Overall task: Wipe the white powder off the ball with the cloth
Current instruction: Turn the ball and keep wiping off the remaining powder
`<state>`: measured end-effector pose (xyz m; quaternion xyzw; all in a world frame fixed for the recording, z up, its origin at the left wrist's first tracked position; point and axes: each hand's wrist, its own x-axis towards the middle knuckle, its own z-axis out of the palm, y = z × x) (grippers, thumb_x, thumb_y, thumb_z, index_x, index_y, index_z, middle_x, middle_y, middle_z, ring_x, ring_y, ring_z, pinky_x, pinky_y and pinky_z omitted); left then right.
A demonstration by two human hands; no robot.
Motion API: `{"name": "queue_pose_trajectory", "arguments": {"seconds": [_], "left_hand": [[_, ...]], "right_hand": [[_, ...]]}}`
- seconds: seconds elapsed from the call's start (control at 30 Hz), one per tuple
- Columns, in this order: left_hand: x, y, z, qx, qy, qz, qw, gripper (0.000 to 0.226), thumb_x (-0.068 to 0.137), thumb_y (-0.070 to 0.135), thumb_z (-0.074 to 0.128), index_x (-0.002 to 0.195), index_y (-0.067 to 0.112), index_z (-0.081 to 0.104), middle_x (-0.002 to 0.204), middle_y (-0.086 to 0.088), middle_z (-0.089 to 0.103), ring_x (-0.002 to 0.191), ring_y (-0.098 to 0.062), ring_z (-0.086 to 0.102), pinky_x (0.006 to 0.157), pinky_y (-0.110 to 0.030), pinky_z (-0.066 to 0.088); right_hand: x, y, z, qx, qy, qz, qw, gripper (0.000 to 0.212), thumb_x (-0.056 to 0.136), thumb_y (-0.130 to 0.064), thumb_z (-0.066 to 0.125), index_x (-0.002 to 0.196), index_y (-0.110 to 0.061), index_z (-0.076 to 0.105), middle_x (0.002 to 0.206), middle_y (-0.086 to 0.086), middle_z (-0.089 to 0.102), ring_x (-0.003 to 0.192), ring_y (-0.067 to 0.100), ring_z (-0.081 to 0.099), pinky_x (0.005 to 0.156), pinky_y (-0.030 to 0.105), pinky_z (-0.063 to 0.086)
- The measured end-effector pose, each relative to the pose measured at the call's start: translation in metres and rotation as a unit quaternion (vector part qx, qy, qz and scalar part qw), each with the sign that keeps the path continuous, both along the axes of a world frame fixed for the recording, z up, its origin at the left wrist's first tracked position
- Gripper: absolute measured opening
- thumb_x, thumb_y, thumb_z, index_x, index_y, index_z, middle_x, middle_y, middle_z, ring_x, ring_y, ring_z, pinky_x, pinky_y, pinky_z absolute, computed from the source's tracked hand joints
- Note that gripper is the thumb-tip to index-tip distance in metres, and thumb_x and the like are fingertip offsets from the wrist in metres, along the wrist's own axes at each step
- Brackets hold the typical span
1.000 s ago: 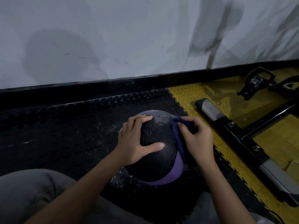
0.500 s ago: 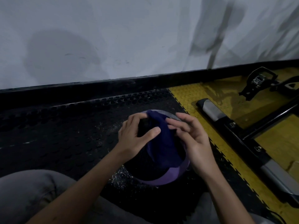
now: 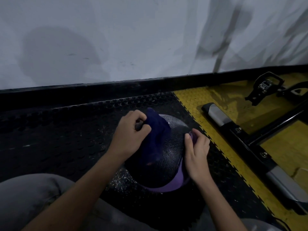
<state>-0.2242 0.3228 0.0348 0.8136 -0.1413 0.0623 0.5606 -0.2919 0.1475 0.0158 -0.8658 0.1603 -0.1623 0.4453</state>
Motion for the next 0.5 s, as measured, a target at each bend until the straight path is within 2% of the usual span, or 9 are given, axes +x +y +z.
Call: {"name": "queue_pose_trajectory", "arguments": {"seconds": [0.1, 0.17, 0.23, 0.3, 0.37, 0.5], "left_hand": [[0.011, 0.006, 0.0, 0.007, 0.019, 0.053, 0.998, 0.017, 0.086, 0.008, 0.055, 0.082, 0.025, 0.055, 0.09, 0.006, 0.054, 0.089, -0.016, 0.052, 0.076, -0.02, 0.04], [0.005, 0.0, -0.003, -0.002, 0.014, 0.039, 0.999, 0.014, 0.088, 0.02, 0.053, 0.099, 0.021, 0.061, 0.102, 0.003, 0.058, 0.096, -0.014, 0.053, 0.086, -0.024, 0.042], [-0.01, -0.009, -0.006, 0.05, -0.037, 0.007, 0.998, 0.044, 0.081, 0.044, 0.049, 0.118, 0.019, 0.056, 0.114, 0.005, 0.055, 0.104, -0.013, 0.047, 0.094, -0.019, 0.033], [-0.018, -0.015, -0.012, 0.124, -0.103, -0.019, 0.987, 0.055, 0.078, 0.051, 0.044, 0.125, 0.022, 0.051, 0.119, 0.008, 0.051, 0.106, -0.009, 0.038, 0.092, -0.014, 0.027], [-0.018, -0.015, -0.011, 0.124, -0.117, -0.023, 0.985, 0.049, 0.08, 0.043, 0.04, 0.122, 0.022, 0.053, 0.12, 0.008, 0.052, 0.102, -0.007, 0.034, 0.088, -0.019, 0.03], [-0.021, -0.021, -0.007, 0.101, -0.167, -0.049, 0.98, 0.03, 0.083, 0.027, 0.043, 0.105, 0.018, 0.062, 0.108, 0.006, 0.06, 0.1, -0.01, 0.039, 0.087, -0.019, 0.029]], "right_hand": [[0.0, 0.0, 0.0, 0.001, 0.006, 0.022, 1.0, 0.066, 0.083, -0.051, 0.032, 0.136, -0.013, 0.037, 0.13, -0.003, 0.033, 0.122, 0.005, 0.023, 0.098, 0.018, 0.016], [-0.001, 0.001, -0.002, -0.008, 0.011, 0.032, 0.999, 0.067, 0.084, -0.051, 0.031, 0.14, -0.013, 0.034, 0.14, 0.002, 0.033, 0.13, 0.011, 0.024, 0.102, 0.02, 0.016], [-0.001, 0.0, -0.003, -0.015, 0.012, 0.03, 0.999, 0.069, 0.084, -0.05, 0.029, 0.142, -0.012, 0.031, 0.146, 0.005, 0.031, 0.136, 0.015, 0.022, 0.109, 0.024, 0.017], [0.0, -0.002, -0.003, -0.011, 0.014, 0.024, 1.0, 0.07, 0.084, -0.051, 0.027, 0.143, -0.013, 0.03, 0.149, 0.006, 0.03, 0.138, 0.016, 0.021, 0.113, 0.03, 0.017], [0.0, -0.004, -0.003, -0.011, 0.013, 0.022, 1.0, 0.07, 0.084, -0.052, 0.027, 0.143, -0.014, 0.031, 0.149, 0.005, 0.03, 0.138, 0.016, 0.022, 0.112, 0.03, 0.017], [0.001, -0.003, -0.005, -0.024, 0.006, 0.017, 1.0, 0.066, 0.087, -0.051, 0.028, 0.141, -0.014, 0.033, 0.146, 0.005, 0.034, 0.136, 0.015, 0.025, 0.11, 0.028, 0.019]]}}
